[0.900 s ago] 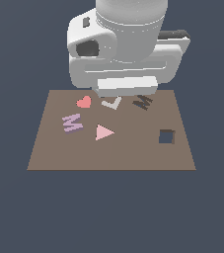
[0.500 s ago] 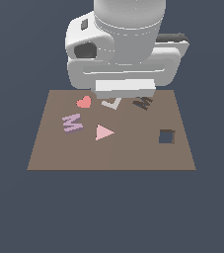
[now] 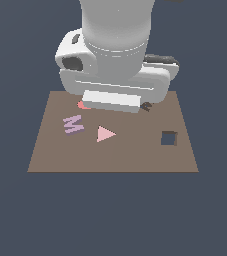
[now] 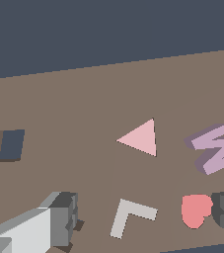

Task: Insert a designated object into the corresponding slot on a board.

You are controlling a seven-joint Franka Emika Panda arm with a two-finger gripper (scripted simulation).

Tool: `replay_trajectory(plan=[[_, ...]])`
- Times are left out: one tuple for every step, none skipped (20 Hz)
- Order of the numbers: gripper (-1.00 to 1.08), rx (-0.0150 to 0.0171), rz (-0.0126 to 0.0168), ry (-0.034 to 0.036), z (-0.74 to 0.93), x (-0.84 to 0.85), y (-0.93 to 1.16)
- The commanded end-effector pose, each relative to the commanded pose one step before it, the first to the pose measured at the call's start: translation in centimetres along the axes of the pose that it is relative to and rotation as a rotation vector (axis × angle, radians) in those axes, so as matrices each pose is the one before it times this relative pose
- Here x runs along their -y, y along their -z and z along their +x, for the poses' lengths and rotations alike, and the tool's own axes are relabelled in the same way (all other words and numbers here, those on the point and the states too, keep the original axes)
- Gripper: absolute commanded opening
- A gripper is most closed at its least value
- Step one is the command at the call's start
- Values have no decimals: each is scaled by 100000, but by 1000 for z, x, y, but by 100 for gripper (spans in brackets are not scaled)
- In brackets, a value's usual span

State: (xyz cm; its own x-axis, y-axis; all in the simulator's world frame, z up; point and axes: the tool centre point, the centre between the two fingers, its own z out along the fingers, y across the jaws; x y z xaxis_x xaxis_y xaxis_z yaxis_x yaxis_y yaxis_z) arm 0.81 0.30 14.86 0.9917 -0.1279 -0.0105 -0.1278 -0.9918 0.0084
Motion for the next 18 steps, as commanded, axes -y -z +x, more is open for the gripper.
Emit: replay_trajectory(plan=[[100, -21, 25, -7325, 548, -722, -659], [100, -20, 26, -3353, 258, -317, -295], [100, -22, 28, -3561, 273, -338, -313], [100, -23, 31, -3772, 289, -359, -332], [100, -24, 34, -3986, 305, -380, -350], [100, -25, 37, -4204, 321, -402, -369], [100, -26, 41, -4424, 337, -424, -388], [100, -27, 44, -4647, 353, -446, -407], [100, -28, 48, -4874, 370, -470, -426], [100, -28, 52, -5037, 381, -487, -440], [100, -27, 52, -4915, 372, -476, -429], [100, -25, 52, -4753, 359, -461, -415], [100, -23, 51, -4586, 346, -445, -400], [100, -21, 51, -4415, 332, -429, -385], [100, -19, 50, -4241, 319, -413, -370], [100, -17, 49, -4063, 305, -397, -354], [100, -15, 47, -3882, 290, -379, -338], [100, -13, 46, -3699, 276, -363, -323]])
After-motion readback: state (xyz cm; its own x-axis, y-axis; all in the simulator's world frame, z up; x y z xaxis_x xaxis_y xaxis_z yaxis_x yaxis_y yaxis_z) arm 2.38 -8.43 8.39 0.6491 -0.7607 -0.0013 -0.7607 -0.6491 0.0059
